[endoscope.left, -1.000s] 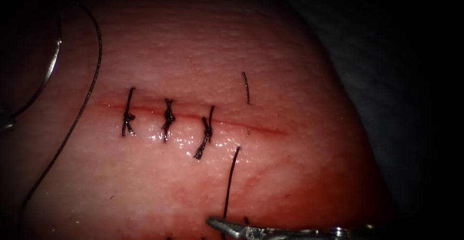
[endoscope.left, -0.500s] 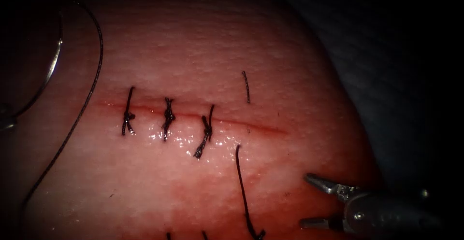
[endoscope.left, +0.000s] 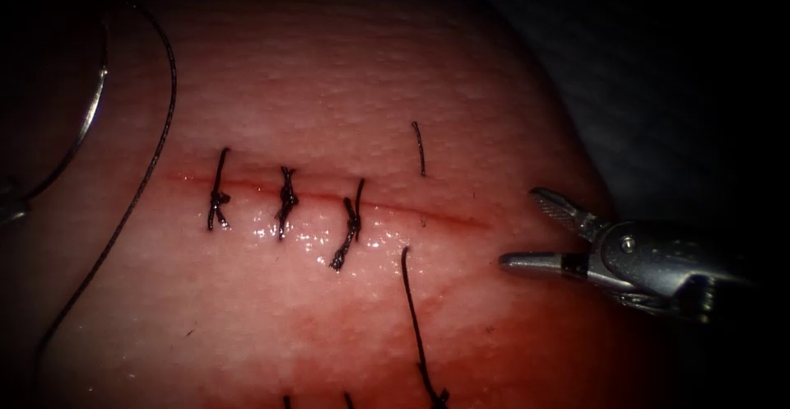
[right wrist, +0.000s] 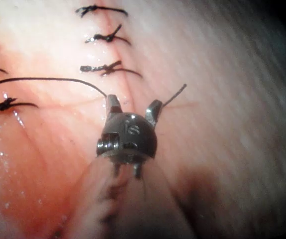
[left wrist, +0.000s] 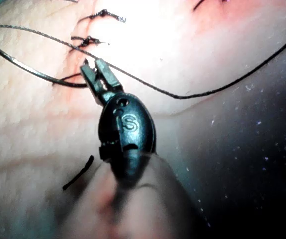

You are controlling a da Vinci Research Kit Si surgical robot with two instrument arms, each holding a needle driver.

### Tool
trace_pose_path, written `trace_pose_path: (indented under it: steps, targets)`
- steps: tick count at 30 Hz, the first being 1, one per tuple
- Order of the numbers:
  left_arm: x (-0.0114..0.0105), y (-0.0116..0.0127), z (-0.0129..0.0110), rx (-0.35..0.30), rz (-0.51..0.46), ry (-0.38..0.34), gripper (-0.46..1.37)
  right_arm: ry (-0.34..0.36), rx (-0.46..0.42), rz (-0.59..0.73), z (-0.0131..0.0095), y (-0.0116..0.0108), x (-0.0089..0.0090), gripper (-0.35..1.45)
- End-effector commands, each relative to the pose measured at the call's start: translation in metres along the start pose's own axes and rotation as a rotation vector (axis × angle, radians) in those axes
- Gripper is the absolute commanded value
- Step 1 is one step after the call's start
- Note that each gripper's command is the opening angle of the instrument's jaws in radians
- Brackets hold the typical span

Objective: Wound Closure
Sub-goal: With the right grasper adjust the suture tail.

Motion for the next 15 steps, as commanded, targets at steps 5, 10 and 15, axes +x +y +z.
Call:
trace_pose_path:
  steps: [5,10,15]
  targets:
    - [0.0,0.0,0.0,-0.008,0.001,-0.002,-0.35,0.003,-0.022,0.191,0.0033,0.0018,0.0007,0.76]
    - [0.0,0.0,-0.0001,-0.01,0.001,-0.001,-0.35,0.055,-0.042,0.377,0.0057,0.0028,0.0009,0.83]
    - [0.0,-0.0001,-0.0001,-0.011,0.001,-0.001,-0.35,0.085,-0.03,0.464,0.0085,0.0034,0.0009,0.85]
